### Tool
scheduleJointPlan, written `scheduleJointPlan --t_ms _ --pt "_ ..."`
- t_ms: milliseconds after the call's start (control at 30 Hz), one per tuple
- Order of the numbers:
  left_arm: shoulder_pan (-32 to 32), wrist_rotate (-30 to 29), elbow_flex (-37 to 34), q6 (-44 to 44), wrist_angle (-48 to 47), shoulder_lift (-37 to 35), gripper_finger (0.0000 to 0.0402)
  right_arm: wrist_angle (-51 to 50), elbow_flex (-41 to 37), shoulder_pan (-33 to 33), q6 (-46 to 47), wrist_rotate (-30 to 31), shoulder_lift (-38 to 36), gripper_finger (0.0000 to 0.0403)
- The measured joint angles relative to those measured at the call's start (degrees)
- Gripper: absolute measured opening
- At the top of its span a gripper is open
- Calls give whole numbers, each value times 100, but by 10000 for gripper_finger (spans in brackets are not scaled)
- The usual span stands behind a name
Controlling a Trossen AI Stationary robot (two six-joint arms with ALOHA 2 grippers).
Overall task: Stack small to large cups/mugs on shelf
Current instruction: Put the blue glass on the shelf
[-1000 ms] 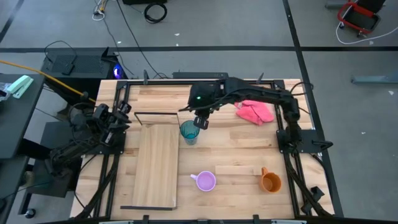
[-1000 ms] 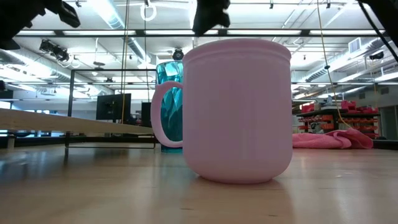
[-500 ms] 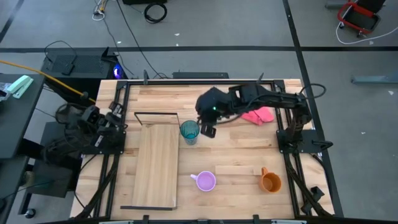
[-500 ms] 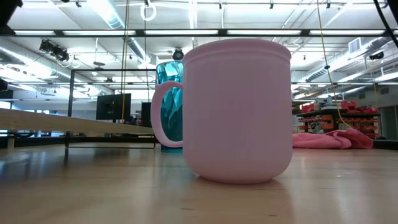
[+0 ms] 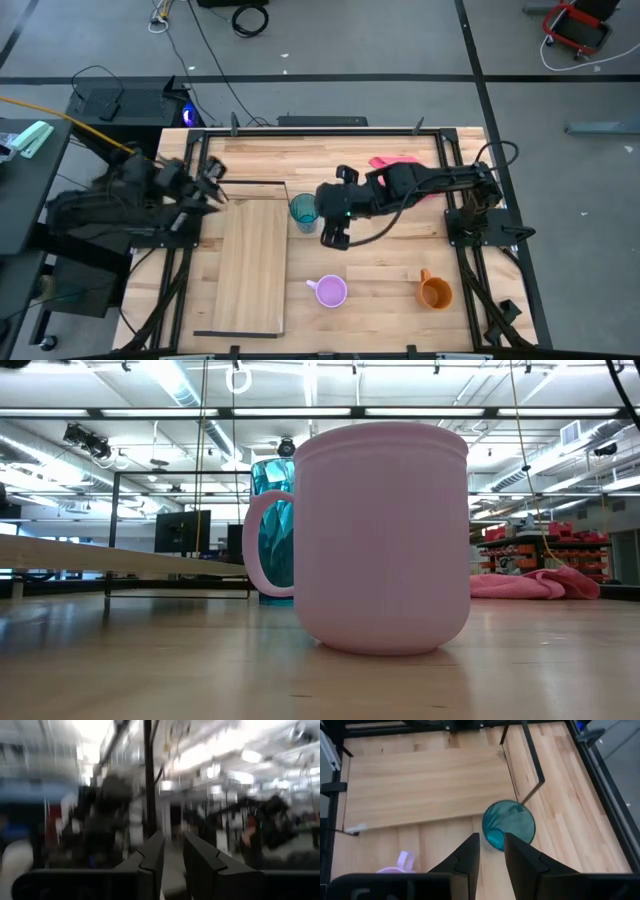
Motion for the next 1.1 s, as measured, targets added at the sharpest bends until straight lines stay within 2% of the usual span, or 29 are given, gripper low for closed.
scheduleJointPlan --t_ms 100,233,300,367,667,1100 --pt "-75 -452 802 510 -1858 505 72 -435 -1 199 384 233 -22 96" --pt "-195 -2107 1954 995 -4491 1113 67 -1140 2 468 1000 638 -42 96" --pt "-290 -2756 2439 1043 -5310 1425 66 -1397 0 612 1246 858 -39 96" --pt "-386 -3021 2834 1036 -5850 1702 67 -1514 2 730 1440 1033 -42 96" --pt "-523 -3367 3940 964 -7287 3045 69 -1613 0 943 1975 1203 -39 96" --pt "-520 -3372 4641 1318 -7736 4909 100 -1812 1 949 2435 1204 -39 96"
